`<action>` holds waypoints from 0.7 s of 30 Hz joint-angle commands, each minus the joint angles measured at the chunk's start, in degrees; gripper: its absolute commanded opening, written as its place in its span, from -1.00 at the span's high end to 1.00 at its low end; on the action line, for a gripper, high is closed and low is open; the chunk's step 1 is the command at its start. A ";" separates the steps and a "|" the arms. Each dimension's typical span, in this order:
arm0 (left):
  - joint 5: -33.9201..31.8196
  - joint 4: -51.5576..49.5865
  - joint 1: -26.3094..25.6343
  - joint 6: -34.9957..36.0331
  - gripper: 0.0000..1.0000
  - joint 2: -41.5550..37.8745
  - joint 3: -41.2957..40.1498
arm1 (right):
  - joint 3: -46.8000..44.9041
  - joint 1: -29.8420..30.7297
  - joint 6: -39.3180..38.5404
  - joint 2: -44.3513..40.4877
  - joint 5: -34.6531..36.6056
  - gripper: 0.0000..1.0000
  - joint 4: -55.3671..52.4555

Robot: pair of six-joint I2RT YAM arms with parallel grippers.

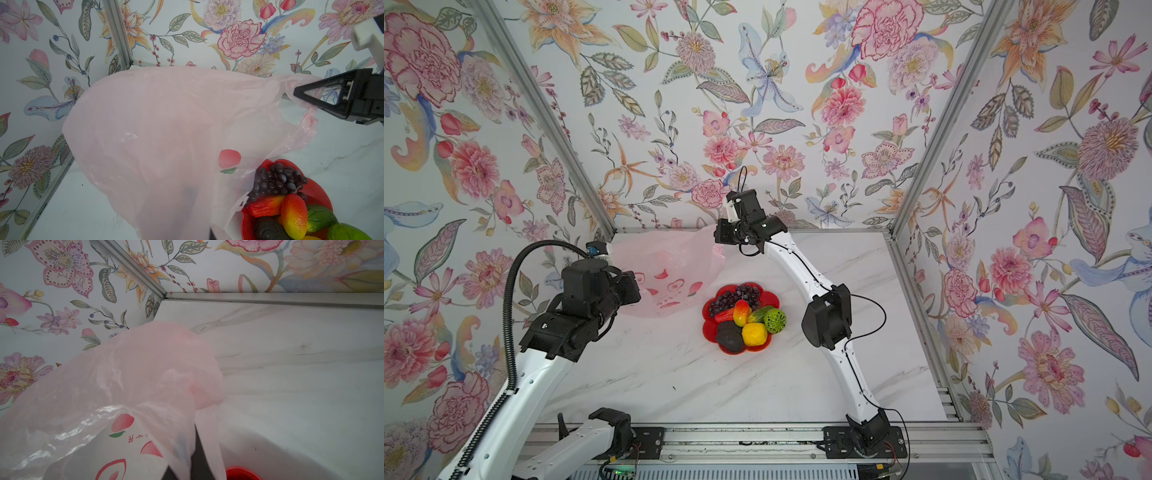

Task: Place the fruits into the plastic bag
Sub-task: Place the plastic bag at the top-left of the table.

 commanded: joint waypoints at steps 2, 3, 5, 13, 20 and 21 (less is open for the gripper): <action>-0.19 -1.98 0.67 -2.69 1.00 -1.41 -3.24 | 0.37 -0.45 0.04 0.26 -1.89 1.00 2.25; 0.23 -2.04 0.50 -3.15 1.00 -1.42 -3.92 | -0.01 -0.62 0.07 0.30 -1.96 1.00 2.28; 0.70 -2.52 0.57 -4.33 1.00 -1.11 -5.02 | -0.69 -1.15 0.24 0.36 -2.47 0.99 2.25; 3.96 0.02 0.47 -7.94 1.00 0.24 -8.73 | -1.50 -3.24 -1.32 -0.89 -3.21 -0.57 -0.17; 7.19 4.62 0.46 -10.45 1.00 1.81 -11.20 | -3.75 -4.84 -5.18 -7.46 1.82 -0.90 -9.07; 7.68 5.39 0.54 -10.79 1.00 1.92 -11.43 | -3.85 -5.02 -5.72 -8.78 3.57 -0.90 -11.54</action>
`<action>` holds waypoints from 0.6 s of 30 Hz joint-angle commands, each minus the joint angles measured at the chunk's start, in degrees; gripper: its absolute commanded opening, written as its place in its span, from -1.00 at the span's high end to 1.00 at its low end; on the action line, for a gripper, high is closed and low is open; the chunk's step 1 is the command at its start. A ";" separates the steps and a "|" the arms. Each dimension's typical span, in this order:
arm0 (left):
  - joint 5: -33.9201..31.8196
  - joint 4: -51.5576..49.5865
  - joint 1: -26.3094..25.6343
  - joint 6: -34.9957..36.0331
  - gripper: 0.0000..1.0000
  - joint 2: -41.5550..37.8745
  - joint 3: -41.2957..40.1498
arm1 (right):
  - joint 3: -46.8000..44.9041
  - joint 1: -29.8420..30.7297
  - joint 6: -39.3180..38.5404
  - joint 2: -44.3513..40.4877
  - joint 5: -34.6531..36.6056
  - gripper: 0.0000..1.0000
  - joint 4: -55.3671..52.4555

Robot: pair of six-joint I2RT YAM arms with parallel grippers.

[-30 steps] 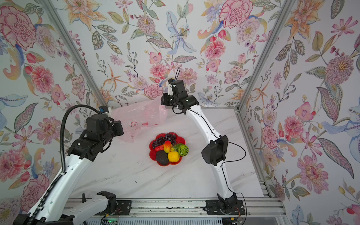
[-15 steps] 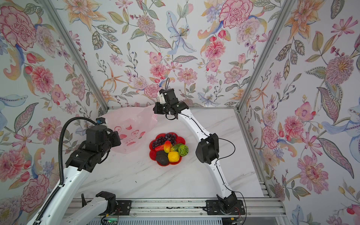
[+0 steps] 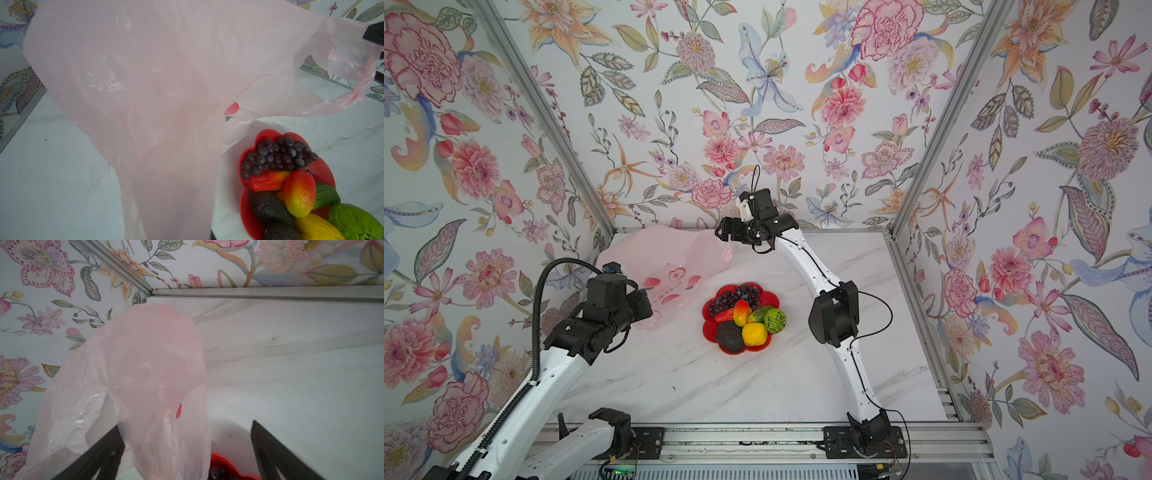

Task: Place the fruits into the plastic bag
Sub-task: Place the plastic bag at the top-left of the table.

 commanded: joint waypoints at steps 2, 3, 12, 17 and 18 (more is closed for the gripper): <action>3.26 4.34 0.31 -2.34 1.00 0.87 -1.50 | -1.76 -0.72 -3.82 -9.59 6.82 -0.90 -10.27; 3.75 4.80 0.34 -2.57 1.00 1.10 -1.58 | -3.20 -0.81 -4.34 -11.64 8.55 -0.90 -11.45; 5.22 6.62 0.29 -2.12 1.00 2.12 -2.11 | -15.84 -1.24 -3.47 -25.30 12.48 -0.89 -21.42; 6.40 7.34 0.29 -1.34 1.00 1.83 -2.64 | -23.11 -0.51 -1.84 -29.43 13.15 -0.91 -29.66; 6.51 7.39 0.35 -1.25 1.00 1.80 -2.77 | -25.70 -0.33 -1.20 -30.82 13.05 -0.92 -29.65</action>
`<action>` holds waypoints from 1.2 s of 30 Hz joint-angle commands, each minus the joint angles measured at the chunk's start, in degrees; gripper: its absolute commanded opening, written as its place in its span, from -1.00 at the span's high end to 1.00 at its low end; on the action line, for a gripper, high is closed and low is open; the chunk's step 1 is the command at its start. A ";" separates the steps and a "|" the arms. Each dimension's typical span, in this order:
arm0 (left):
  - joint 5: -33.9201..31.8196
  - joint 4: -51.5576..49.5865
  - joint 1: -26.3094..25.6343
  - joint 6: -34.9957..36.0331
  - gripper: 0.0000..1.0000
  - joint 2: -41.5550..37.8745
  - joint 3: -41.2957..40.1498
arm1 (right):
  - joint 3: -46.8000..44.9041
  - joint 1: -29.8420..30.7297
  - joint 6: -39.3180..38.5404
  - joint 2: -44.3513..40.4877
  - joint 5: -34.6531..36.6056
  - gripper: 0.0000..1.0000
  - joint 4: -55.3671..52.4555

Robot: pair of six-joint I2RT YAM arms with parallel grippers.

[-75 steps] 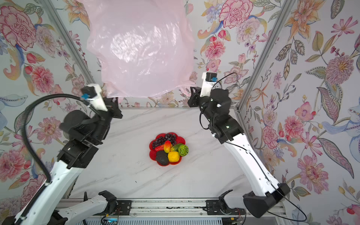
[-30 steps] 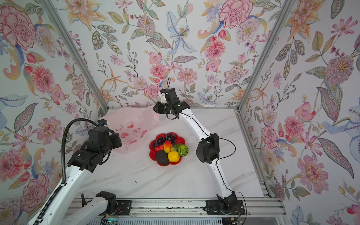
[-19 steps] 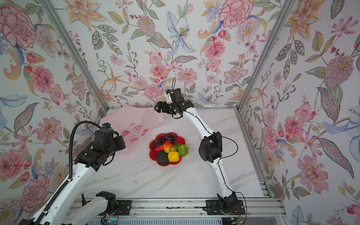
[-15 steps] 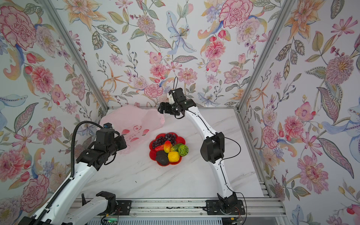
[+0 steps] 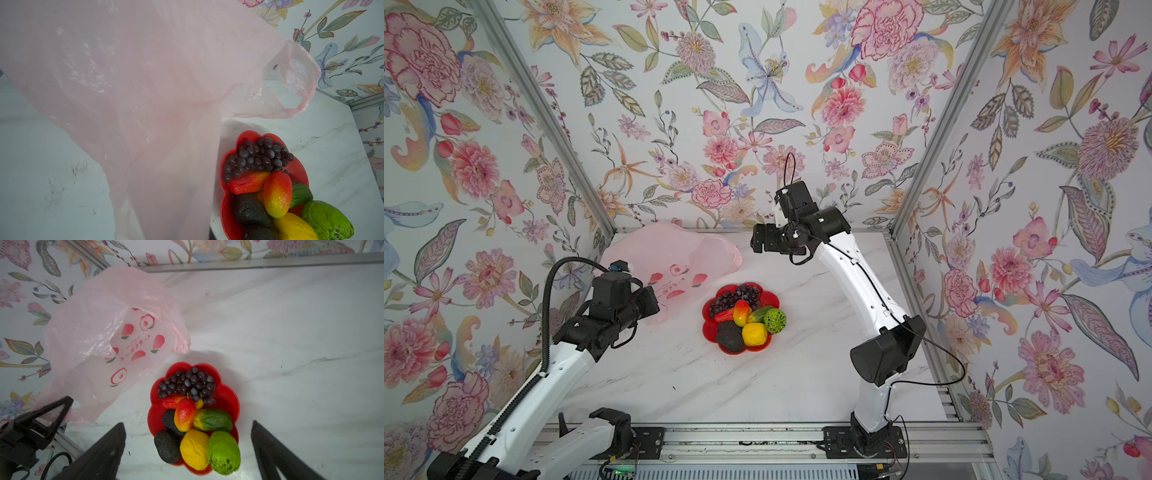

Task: Place the fruits into the plastic bag
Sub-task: Place the plastic bag at the top-left of the table, then pick up the fruit from the plate.

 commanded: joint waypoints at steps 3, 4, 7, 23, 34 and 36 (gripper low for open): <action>1.61 1.01 0.22 1.00 1.00 -0.39 -0.88 | -12.61 0.96 3.86 -5.07 -0.09 -0.95 -7.50; 1.68 0.99 0.32 1.09 1.00 -0.43 -0.86 | -15.63 1.10 4.52 -6.13 -0.57 -0.96 -7.04; 1.94 0.73 0.24 1.37 1.00 -0.85 -0.72 | -23.89 1.51 6.43 -9.07 -2.94 -0.96 -3.83; 2.52 0.38 0.22 0.88 1.00 -3.61 -2.38 | -42.78 2.24 11.12 -10.03 -8.94 -0.96 11.30; 2.30 -0.33 0.31 1.49 1.00 -3.57 -2.03 | -41.29 2.24 10.79 -5.15 -7.07 -0.94 12.95; 2.36 -0.23 0.23 1.53 1.00 -3.51 -2.19 | -41.23 2.24 10.64 -4.82 -6.70 -0.91 12.95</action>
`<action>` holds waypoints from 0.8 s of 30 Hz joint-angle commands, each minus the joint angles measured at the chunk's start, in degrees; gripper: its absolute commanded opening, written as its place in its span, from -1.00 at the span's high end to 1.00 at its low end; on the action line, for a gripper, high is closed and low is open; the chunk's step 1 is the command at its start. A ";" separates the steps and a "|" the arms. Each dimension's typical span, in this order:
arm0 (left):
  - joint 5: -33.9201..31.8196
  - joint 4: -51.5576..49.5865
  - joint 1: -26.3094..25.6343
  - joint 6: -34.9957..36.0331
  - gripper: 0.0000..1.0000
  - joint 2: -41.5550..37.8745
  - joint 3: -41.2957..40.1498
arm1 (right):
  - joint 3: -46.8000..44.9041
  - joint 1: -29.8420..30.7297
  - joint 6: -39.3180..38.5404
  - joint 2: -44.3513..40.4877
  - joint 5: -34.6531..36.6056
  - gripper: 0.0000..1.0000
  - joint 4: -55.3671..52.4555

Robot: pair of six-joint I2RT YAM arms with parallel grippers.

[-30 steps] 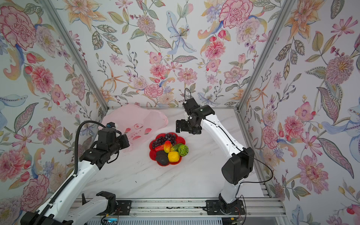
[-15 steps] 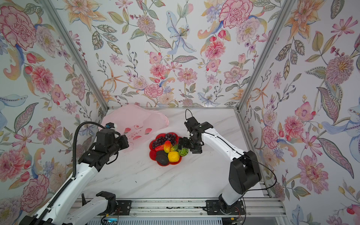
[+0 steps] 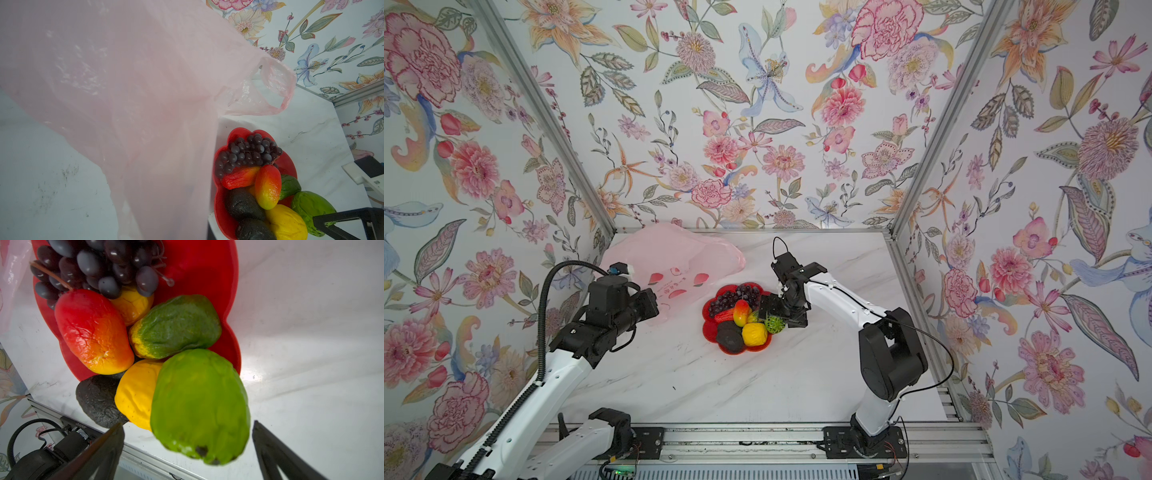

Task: Place the fruits into the plastic bag
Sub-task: Pick up the fruit from the plate.

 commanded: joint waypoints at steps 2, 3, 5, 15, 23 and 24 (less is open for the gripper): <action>0.31 -1.07 0.35 0.83 1.00 -0.65 -0.66 | 0.71 0.25 0.41 0.99 1.74 -0.88 0.21; 0.42 -1.04 0.27 0.86 1.00 -0.65 -0.74 | 0.71 0.25 0.45 1.18 1.87 -0.85 0.24; 0.44 -0.97 0.25 0.88 1.00 -0.56 -0.83 | 0.84 0.25 0.41 1.49 2.09 -0.80 0.25; 0.83 -0.46 0.26 1.08 1.00 0.19 -0.75 | 1.12 0.42 0.54 2.34 2.47 -0.58 0.87; 1.13 -0.53 0.31 1.48 1.00 0.49 -0.62 | 1.00 0.69 0.93 2.24 3.18 -0.35 1.47; 1.18 -0.45 0.27 1.53 1.00 0.56 -0.57 | 1.11 0.77 1.00 2.08 3.27 -0.31 1.54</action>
